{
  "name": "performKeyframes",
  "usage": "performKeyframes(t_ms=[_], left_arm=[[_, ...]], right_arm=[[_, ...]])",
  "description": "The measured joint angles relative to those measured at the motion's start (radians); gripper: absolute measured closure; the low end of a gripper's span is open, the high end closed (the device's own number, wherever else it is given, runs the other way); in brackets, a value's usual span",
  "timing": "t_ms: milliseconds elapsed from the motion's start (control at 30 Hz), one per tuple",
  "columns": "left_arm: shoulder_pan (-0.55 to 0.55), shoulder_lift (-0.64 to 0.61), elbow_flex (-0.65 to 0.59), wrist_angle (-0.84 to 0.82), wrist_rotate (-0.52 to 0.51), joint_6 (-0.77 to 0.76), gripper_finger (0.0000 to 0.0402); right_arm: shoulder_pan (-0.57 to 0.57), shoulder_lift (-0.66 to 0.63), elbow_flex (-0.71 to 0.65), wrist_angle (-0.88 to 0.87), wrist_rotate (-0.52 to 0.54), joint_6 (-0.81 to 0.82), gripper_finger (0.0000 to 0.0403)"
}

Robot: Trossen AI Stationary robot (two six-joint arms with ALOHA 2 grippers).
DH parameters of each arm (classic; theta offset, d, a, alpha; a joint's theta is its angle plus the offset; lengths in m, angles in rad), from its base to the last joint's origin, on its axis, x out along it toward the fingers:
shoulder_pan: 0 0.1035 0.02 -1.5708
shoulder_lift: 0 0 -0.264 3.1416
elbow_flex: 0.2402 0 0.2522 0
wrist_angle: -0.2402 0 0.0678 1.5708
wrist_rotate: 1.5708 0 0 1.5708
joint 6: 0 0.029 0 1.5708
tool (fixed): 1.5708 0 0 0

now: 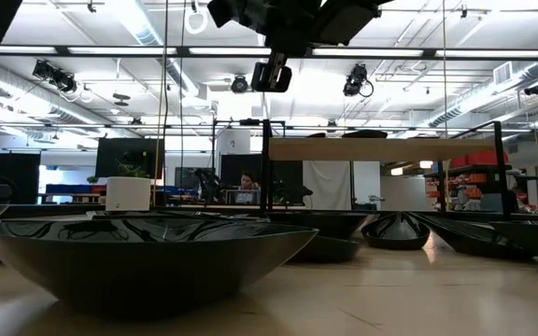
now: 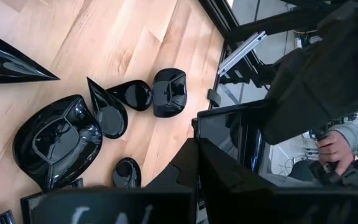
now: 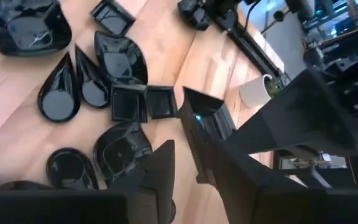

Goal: Pick & Place Mini shaped plates
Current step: Stack the square plate on top of the square plate on the shelf

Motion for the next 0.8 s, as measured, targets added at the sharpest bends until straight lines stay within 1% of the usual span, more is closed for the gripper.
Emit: performKeyframes(t_ms=[133,233,333,500,533,667,800], left_arm=[[0.000,0.000,0.000,0.000,0.000,0.000,0.0394],[0.000,0.000,0.000,0.000,-0.002,0.000,0.0394],[0.000,0.000,0.000,0.003,-0.009,0.001,0.0394],[0.000,0.000,0.000,0.014,-0.016,0.001,0.0394],[0.000,0.000,0.000,0.016,-0.022,0.002,0.0394],[0.000,0.000,0.000,0.020,-0.039,0.003,0.0394],[0.000,0.000,-0.001,0.058,-0.045,0.003,0.0380]], right_arm=[[0.000,0.000,-0.013,0.033,-0.003,-0.011,0.0291],[0.000,0.000,-0.020,0.053,-0.005,-0.036,0.0306],[-0.004,0.000,-0.023,0.064,-0.009,-0.041,0.0333],[-0.015,-0.001,-0.023,0.064,-0.056,-0.042,0.0390],[-0.018,-0.001,-0.023,0.063,-0.065,-0.044,0.0395],[-0.027,-0.002,-0.023,0.061,-0.081,-0.028,0.0393],[-0.032,-0.002,-0.023,0.064,-0.142,0.013,0.0399]])
